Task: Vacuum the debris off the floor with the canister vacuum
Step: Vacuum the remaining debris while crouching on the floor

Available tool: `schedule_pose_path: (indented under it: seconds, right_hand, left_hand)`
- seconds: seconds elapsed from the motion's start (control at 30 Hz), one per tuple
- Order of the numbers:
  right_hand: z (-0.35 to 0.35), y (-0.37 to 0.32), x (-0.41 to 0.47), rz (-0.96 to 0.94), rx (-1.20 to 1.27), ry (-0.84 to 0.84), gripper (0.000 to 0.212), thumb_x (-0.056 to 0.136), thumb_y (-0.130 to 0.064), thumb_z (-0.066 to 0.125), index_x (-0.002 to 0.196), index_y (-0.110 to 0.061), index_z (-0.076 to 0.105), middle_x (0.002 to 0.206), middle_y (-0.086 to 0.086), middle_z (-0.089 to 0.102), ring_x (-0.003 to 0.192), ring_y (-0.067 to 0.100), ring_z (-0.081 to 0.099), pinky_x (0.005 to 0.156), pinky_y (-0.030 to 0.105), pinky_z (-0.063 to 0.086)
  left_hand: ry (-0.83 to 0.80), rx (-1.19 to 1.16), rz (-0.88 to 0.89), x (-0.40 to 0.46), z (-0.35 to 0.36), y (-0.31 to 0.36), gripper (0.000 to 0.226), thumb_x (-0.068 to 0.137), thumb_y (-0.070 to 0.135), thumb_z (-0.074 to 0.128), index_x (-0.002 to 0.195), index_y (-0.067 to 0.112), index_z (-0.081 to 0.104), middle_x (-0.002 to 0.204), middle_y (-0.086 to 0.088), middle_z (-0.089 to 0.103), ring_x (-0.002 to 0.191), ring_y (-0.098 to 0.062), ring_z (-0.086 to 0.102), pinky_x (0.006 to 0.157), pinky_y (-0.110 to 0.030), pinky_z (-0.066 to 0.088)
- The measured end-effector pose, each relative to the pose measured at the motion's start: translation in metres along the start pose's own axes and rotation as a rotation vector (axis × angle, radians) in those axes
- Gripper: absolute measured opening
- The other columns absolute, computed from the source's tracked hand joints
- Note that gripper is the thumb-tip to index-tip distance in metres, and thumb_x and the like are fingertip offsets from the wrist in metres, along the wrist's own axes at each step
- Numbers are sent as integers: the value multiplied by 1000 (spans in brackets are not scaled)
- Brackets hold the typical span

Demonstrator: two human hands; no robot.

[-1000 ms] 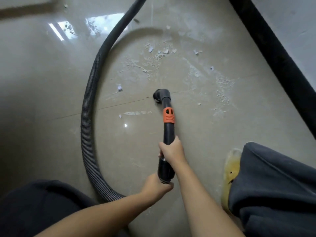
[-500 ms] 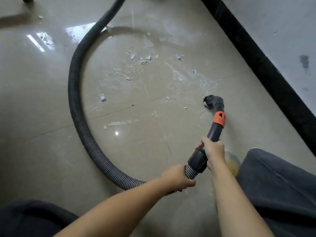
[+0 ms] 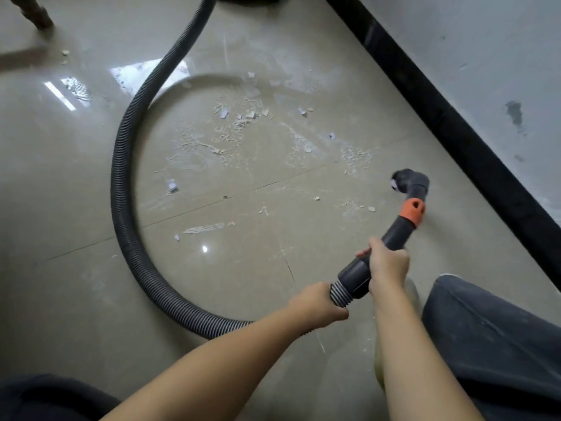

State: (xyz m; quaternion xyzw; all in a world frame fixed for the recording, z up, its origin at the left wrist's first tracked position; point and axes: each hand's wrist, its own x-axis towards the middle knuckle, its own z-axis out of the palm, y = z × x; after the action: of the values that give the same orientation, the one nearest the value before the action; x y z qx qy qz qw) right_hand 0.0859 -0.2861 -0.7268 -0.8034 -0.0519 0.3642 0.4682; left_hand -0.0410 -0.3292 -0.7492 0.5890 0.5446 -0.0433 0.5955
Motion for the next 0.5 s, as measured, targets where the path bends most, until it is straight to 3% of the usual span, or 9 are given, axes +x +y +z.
schedule_pose_path:
  seconds: [0.1,0.23,0.33,0.4,0.5]
  right_hand:
    - [7,-3,8,67,-45,-33,21,82,-6,59,99,-7,47,62,7,59,50,17,57,56,28,47]
    - [49,8,-17,0,-240,-437,15,79,1,57,93,-1,49,55,10,54,34,14,54,41,23,45]
    - [76,13,-42,3,-333,-708,14,79,6,54,88,-3,47,54,9,50,32,14,49,38,21,44]
    - [76,12,-41,-9,-317,-701,14,80,6,54,87,-3,47,55,10,49,32,13,48,38,21,43]
    - [49,6,-19,-35,-170,-405,14,82,2,57,93,-3,50,56,8,53,33,10,53,38,19,43]
  left_hand:
    - [71,88,-26,0,-1,7,18,79,27,61,93,21,53,84,0,60,73,-21,59,69,-30,52]
    - [201,-145,-149,-19,7,-28,19,72,26,61,89,20,54,79,-2,61,70,-21,61,65,-32,53]
    - [253,-292,-167,-27,9,-49,14,73,17,62,82,19,50,72,-2,56,60,-17,53,57,-31,48]
    - [241,-286,-149,-24,4,-49,14,73,17,61,81,18,50,71,-2,56,59,-17,54,56,-32,49]
    - [156,-157,-96,-9,-1,-30,18,72,22,63,88,15,57,78,-6,63,68,-23,61,63,-38,55]
